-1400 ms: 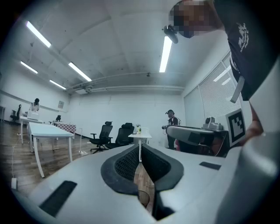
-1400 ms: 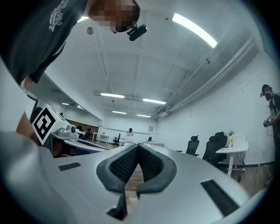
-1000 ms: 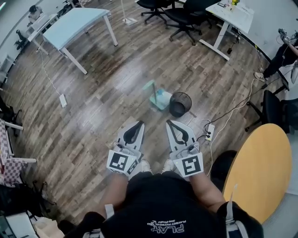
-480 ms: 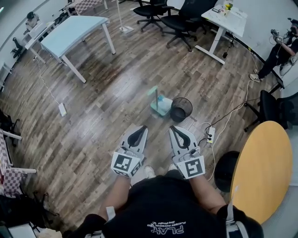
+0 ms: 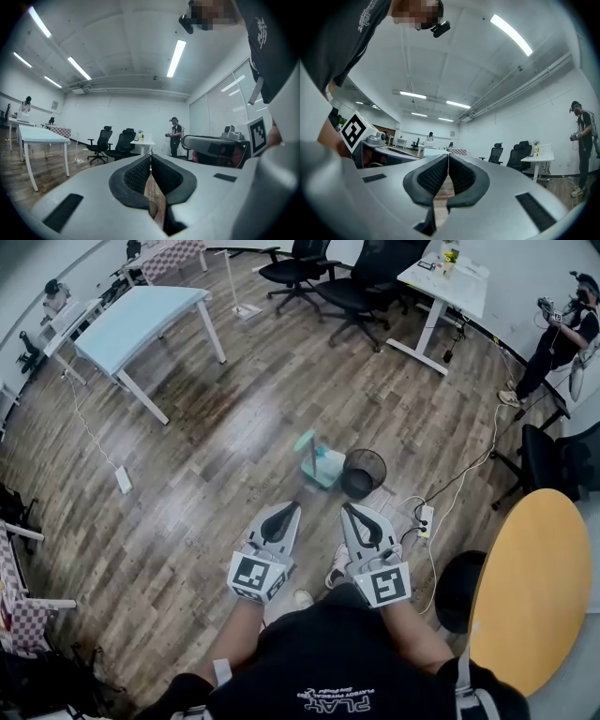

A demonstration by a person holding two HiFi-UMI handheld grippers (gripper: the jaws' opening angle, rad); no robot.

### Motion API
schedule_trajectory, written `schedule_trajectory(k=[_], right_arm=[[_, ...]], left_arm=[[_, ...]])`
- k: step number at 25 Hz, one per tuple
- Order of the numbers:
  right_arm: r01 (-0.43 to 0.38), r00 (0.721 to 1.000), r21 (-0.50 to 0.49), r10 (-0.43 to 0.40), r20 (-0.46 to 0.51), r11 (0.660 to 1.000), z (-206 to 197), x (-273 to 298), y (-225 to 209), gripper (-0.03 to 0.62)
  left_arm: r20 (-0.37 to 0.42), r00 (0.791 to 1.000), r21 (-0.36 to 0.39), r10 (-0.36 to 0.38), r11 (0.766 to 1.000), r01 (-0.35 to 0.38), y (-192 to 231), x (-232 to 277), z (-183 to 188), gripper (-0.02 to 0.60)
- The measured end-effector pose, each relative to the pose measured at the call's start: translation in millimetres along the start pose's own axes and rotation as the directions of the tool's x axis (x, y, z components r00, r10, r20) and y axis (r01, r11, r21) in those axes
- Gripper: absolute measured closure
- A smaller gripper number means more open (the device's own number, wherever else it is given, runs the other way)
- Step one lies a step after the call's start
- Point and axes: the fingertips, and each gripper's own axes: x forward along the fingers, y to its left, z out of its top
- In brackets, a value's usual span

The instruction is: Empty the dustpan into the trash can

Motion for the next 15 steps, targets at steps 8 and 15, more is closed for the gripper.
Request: schedule_trajectory(k=[8,15], right_arm=[[-0.007,1.000,0.030,0.007,-0.008,1.000,-17,46,-74,0.570],[0.001,1.000,0.062,-0.001,-0.008,0.998,-32,73,-135,0.571]], left_arm=[[-0.048,0.999,0.021,-0.001,1.000,0.002,21,83,2,0.557],[-0.088,0.996,0.029,0.004,1.000,-0.002,30,147,0,0.557]])
